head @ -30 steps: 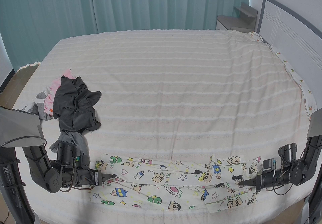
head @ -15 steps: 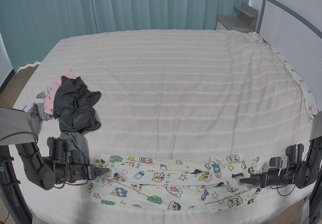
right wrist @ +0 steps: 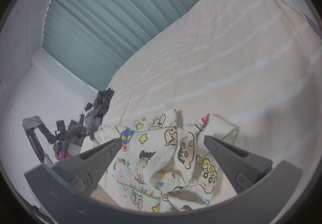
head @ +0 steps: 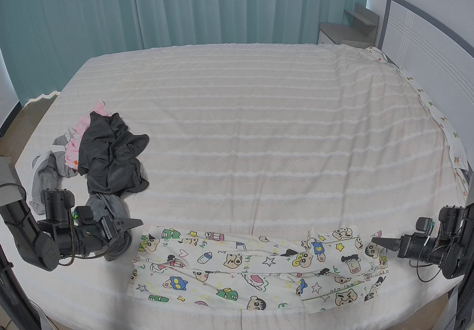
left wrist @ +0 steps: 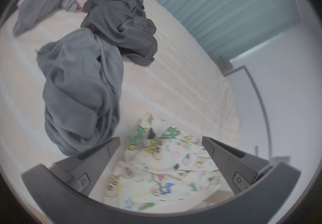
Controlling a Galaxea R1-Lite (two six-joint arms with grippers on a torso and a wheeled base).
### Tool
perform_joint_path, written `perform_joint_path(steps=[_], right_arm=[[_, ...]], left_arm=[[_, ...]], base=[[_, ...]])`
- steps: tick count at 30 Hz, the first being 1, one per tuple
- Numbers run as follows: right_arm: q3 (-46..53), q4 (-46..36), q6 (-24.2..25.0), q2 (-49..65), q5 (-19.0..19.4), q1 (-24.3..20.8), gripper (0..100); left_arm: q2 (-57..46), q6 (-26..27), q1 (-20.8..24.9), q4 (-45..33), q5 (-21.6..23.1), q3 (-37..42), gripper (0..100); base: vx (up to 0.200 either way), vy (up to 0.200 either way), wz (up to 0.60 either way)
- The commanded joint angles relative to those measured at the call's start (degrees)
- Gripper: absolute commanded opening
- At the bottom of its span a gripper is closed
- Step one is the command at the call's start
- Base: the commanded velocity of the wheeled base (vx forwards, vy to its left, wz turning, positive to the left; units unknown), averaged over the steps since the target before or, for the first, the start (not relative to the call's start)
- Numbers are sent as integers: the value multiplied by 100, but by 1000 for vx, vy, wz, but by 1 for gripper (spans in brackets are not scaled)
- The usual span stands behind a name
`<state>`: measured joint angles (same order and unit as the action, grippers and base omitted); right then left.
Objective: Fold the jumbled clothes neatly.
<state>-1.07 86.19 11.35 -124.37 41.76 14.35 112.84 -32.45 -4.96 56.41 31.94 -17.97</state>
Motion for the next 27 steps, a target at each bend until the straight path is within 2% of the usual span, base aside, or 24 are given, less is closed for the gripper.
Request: perform_joint_path(steps=[1, 2, 4, 6, 7, 8, 11, 15, 21, 27], right_arm=[[-315, 302, 895, 369, -248, -442, 100], [-482, 241, 1062, 405, -520, -670, 100], [-816, 56, 1212, 387, -1083, -1110, 100], [-1202, -366, 1238, 334, -1478, -1488, 100], [-1369, -621, 1247, 343, -1557, -1619, 100], [-1448, -744, 1247, 343, -1566, -1663, 100], [-2143, -1772, 1247, 352, -1619, -1945, 100], [-2811, -2792, 1221, 299, -1716, -1857, 100], [-2828, -2879, 1203, 343, -1689, -1655, 100], [-2732, -2879, 1133, 88, -1672, -1699, 100]], left_arm=[[-860, -1334, -216, 2, 1297, 294, 100], [-930, -1466, -216, 2, 1649, 417, 100], [-939, -1422, -207, 2, 2080, 628, 100], [-904, -1237, -216, 11, 2264, 725, 100], [-886, -1123, -216, 2, 2273, 751, 100], [-869, -1062, -216, 2, 2273, 777, 100], [-535, -640, -242, 11, 2282, 944, 100], [-122, -279, -260, 11, 2282, 988, 100], [-113, -227, -260, 11, 2290, 1015, 100], [-104, -218, -251, 11, 2290, 1015, 100]], base=[[0, 0, 0], [0, 0, 0], [0, 0, 0], [0, 0, 0], [0, 0, 0], [0, 0, 0], [0, 0, 0], [0, 0, 0], [0, 0, 0], [0, 0, 0]])
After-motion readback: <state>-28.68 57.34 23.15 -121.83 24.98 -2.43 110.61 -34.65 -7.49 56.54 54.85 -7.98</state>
